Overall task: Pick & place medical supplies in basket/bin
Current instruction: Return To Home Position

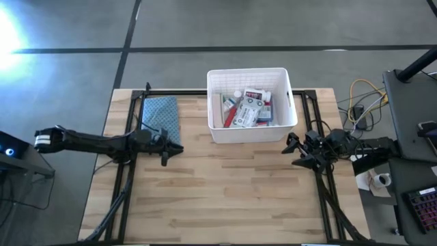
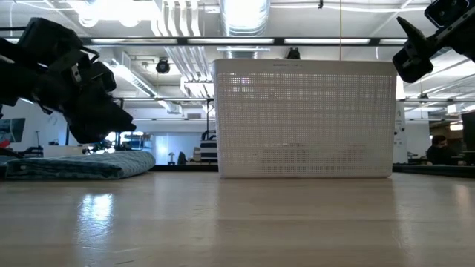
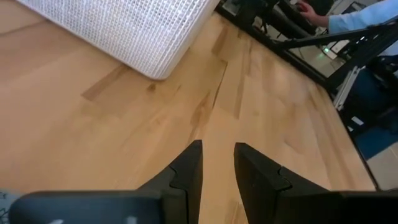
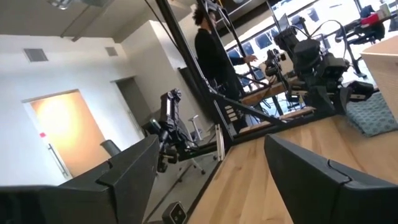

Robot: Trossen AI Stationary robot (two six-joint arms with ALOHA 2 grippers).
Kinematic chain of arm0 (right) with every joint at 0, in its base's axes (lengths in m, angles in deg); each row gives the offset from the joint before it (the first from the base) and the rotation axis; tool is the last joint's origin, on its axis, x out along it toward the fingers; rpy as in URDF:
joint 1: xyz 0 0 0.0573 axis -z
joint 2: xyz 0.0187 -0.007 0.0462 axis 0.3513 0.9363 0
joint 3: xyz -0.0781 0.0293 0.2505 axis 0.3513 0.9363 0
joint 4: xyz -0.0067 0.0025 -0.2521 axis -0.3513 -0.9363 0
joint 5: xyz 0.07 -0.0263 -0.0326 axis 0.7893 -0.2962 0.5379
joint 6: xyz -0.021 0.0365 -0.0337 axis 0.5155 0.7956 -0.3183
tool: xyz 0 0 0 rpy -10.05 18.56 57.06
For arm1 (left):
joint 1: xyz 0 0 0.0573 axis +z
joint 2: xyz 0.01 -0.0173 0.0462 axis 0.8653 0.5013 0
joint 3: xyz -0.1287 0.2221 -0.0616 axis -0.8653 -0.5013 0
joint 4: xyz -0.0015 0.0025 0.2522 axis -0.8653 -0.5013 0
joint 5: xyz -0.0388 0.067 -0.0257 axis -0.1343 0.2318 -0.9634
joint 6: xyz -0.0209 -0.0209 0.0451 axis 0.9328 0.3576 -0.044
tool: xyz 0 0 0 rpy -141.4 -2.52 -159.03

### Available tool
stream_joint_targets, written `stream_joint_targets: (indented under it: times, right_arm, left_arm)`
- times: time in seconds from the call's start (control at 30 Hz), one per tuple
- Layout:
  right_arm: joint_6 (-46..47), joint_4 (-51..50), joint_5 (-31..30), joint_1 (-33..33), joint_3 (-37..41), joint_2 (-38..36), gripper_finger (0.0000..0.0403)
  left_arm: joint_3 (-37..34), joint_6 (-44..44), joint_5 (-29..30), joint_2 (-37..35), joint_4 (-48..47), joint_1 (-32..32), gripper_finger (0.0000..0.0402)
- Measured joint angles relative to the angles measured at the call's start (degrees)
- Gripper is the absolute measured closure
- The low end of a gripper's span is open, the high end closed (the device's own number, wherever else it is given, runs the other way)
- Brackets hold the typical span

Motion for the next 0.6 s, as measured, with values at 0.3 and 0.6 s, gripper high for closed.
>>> stream_joint_targets:
  times: [0.3,0.6]
  right_arm:
    - [0.0,0.0,0.0,0.0,0.0,0.0,0.0117]
    - [0.0,0.0,0.0,0.0,0.0,0.0,0.0121]
  left_arm:
    - [0.0,0.0,0.0,2.5,0.0,0.0,0.0328]
    - [0.0,0.0,0.0,3.4,0.0,0.0,0.0328]
